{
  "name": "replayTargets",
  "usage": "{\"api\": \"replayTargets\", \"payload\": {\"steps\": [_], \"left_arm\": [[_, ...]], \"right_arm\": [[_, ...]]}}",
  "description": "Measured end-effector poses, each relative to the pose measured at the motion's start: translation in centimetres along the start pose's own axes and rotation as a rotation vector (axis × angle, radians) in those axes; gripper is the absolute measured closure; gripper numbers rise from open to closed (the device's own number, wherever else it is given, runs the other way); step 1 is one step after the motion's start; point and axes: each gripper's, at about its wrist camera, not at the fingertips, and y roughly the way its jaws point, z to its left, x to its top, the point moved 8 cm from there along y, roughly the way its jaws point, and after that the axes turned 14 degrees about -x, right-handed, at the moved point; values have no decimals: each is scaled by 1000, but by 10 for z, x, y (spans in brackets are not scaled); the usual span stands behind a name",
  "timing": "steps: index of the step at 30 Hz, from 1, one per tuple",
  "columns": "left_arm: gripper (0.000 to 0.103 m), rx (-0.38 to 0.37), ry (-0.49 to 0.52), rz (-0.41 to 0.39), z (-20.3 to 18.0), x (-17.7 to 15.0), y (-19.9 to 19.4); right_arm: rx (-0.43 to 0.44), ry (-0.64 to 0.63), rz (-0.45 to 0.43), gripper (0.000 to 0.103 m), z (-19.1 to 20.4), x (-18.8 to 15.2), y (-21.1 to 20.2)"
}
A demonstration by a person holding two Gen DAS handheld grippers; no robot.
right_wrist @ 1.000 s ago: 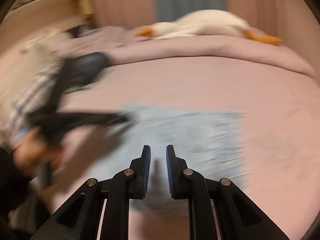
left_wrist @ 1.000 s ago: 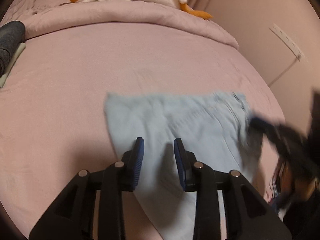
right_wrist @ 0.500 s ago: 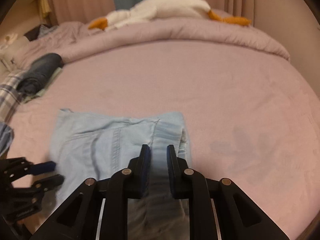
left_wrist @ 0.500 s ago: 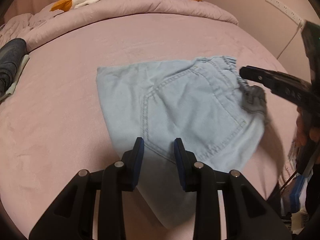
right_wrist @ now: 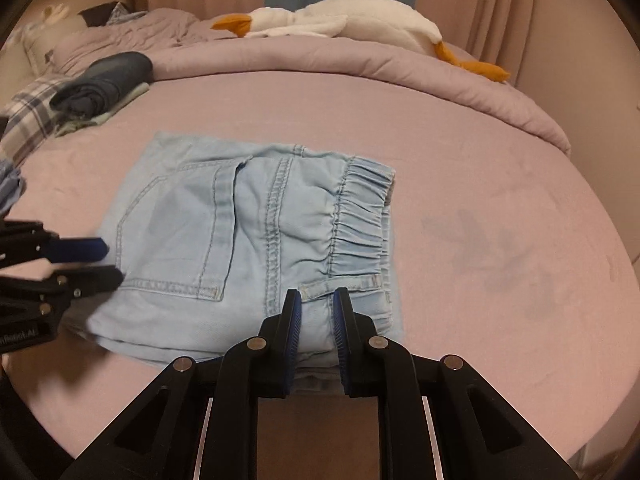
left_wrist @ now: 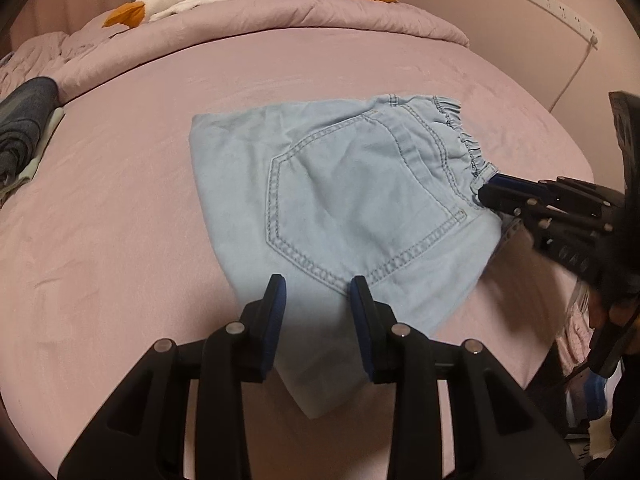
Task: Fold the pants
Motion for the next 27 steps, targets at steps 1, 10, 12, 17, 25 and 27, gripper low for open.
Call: {"api": "replayTargets", "payload": {"steps": [1,10,12,17,25,27], "left_arm": [[68,-3,-8,-6,0,-1,-2],[46,5,-144,-65,21,-11,-24],[46,6,-158,-70,23,-12,-26],[46,0,-163,-74,20,-10,-27],[46,2,-164,-60,21,-5,-21],[46,-6,-155,-69,17,0,-21]], "right_arm": [[33,31,4,86,-4,2,-2],[308,429,87,39,-58,-10,-3],[321,470,111,39,-64,-16,2],[308,481,78,39,-64,-17,-7],[336,256,-44,39,-10,8,-31],[344,210,-52,39,2,8,-32]]}}
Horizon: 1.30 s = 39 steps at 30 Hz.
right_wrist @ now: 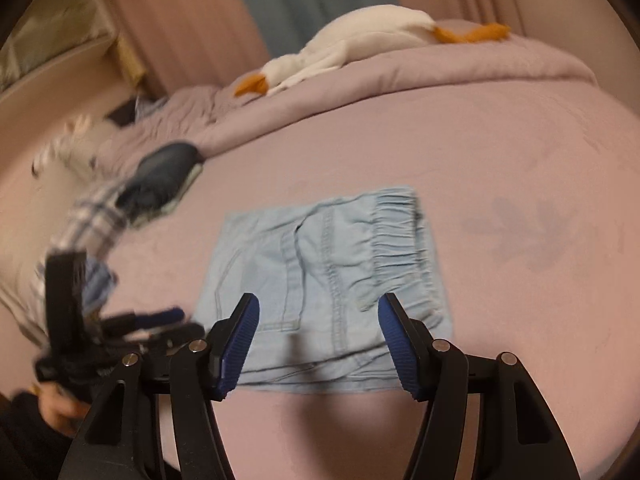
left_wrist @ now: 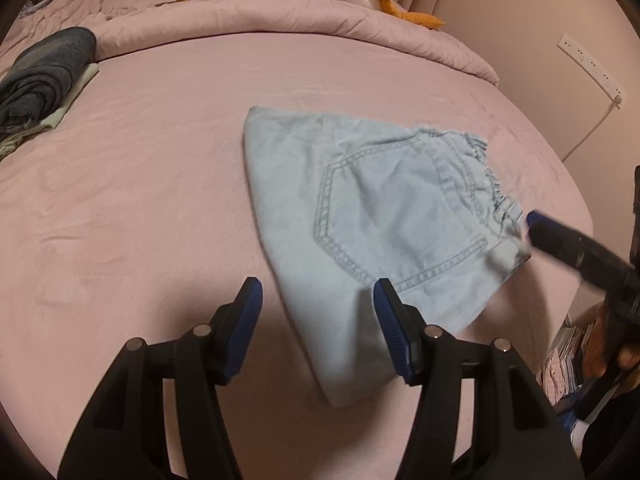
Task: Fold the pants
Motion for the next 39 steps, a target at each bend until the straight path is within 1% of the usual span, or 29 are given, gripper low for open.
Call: {"api": "replayTargets", "payload": {"steps": [2,5,7,10,12,13,15,16,17,18,19,20,21,22,25,26,29,32,34,36,37,38,39], "left_arm": [[46,-4,19,1,-5,2,3],[46,2,30,20,-8,1,11],[46,9,40,27,-9,0,14],[46,18,60,22,-8,8,13],[46,10,76,-6,-7,21,11],[46,8,81,-15,-7,26,11],[46,-1,80,-30,-5,41,14],[47,-19,73,-33,-5,47,16],[47,-39,65,-32,-6,54,20],[48,-58,59,-25,-7,60,25],[51,-67,57,-13,-8,66,32],[57,-71,59,-2,-9,70,38],[60,-73,61,15,-9,72,45],[66,-64,67,43,-9,75,54],[63,-28,71,103,-6,78,80],[62,-25,74,98,-5,81,84],[62,-17,74,86,-7,88,86],[62,-45,54,66,-6,91,79],[62,-64,30,43,-3,89,66],[61,-78,6,13,2,83,50],[59,-88,-11,-2,5,79,42],[54,-95,-31,-13,8,75,35],[51,-99,-52,-20,13,69,27]], "right_arm": [[16,-47,10,39,10,-5,3],[-41,-117,99,39,15,-22,23],[-91,-169,132,39,15,-33,32],[-121,-210,130,39,17,-33,29],[-126,-203,117,39,19,-27,23],[-118,-203,99,39,22,-24,19],[-60,-207,55,39,32,-19,11],[-34,-214,35,39,39,-17,9],[-29,-232,22,39,46,-16,10],[-35,-245,17,40,51,-16,13],[-44,-264,16,43,58,-18,18],[-51,-274,22,47,63,-20,25],[-59,-282,31,49,65,-22,30],[-70,-291,43,52,66,-24,35],[-106,-351,83,52,68,-36,46],[-110,-366,85,52,68,-38,48],[-81,-352,102,52,66,-35,51],[-40,-325,102,52,61,-30,46],[1,-281,100,52,57,-26,39],[45,-205,82,52,46,-15,28],[53,-167,69,50,39,-9,24],[50,-135,58,48,32,-5,22],[44,-94,49,48,21,2,20]]}}
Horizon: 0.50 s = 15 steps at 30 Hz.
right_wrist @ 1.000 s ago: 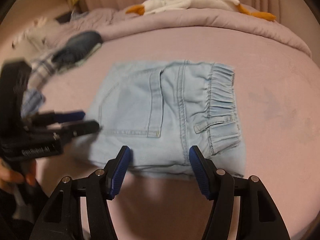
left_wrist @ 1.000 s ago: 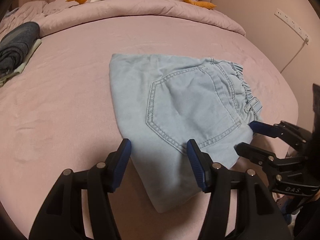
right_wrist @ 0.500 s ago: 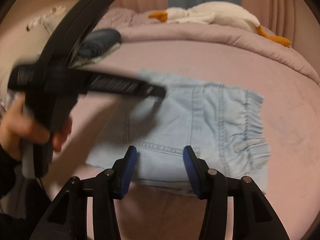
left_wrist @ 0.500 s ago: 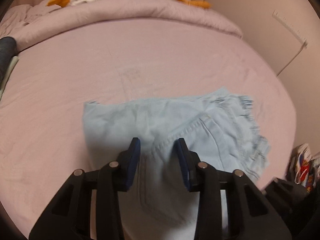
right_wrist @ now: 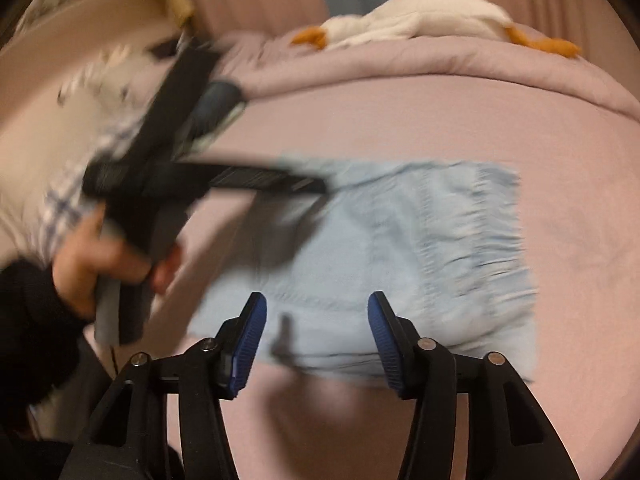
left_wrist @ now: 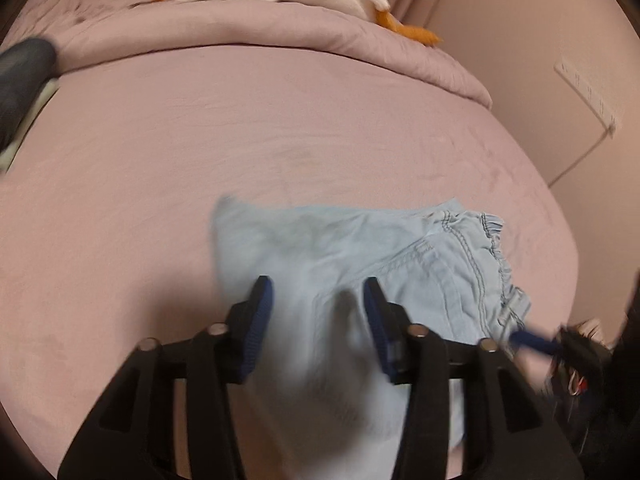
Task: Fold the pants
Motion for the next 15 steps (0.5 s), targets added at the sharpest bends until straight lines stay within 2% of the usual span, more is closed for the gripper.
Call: {"api": "replayTargets", "payload": {"steps": [4,6,7,10,12,15], "left_arm": [[48,-51,-101,-14,14,-27,-24],[47,-103,-177,-2,21,-42,-30],[46,-131,-215,4,22,-49,-32],[43,-253,-366,8,30,-69,-38],[43,-331,-452,-6,32,-73,-41],[43,-361,-481,4,31,-73,-43]], "right_arm": [[-58,167,3,47,-49,11,1],[-61,234,8,47,-67,12,2],[-53,262,12,47,-74,13,3],[-33,334,46,35,-90,11,6],[21,375,89,35,-89,3,11],[59,457,161,35,-102,-5,20]]}}
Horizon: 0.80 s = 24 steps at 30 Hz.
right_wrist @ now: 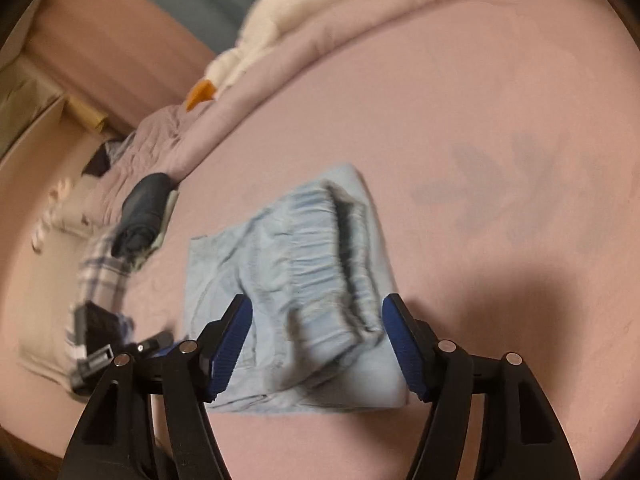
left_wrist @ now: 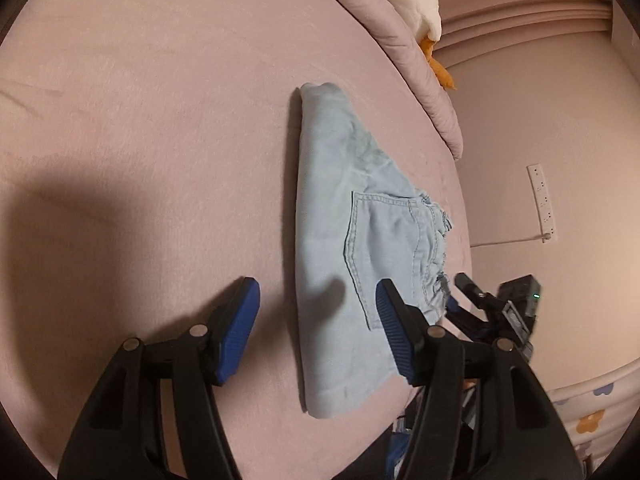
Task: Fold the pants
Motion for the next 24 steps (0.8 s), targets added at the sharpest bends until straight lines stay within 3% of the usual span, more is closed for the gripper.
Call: {"api": "replayTargets", "payload": {"steps": [8,13,24], "left_arm": [[40,-7,2,39,-4,4,5],[39,4,33,56,-4,6,12],[39,-11,86,85,-7,17,37]], "right_arm": [[68,84,103,34,-13,-2,14],[172,52,174,25,3,2,23],[145,-117,246,24,36,0,39]]}}
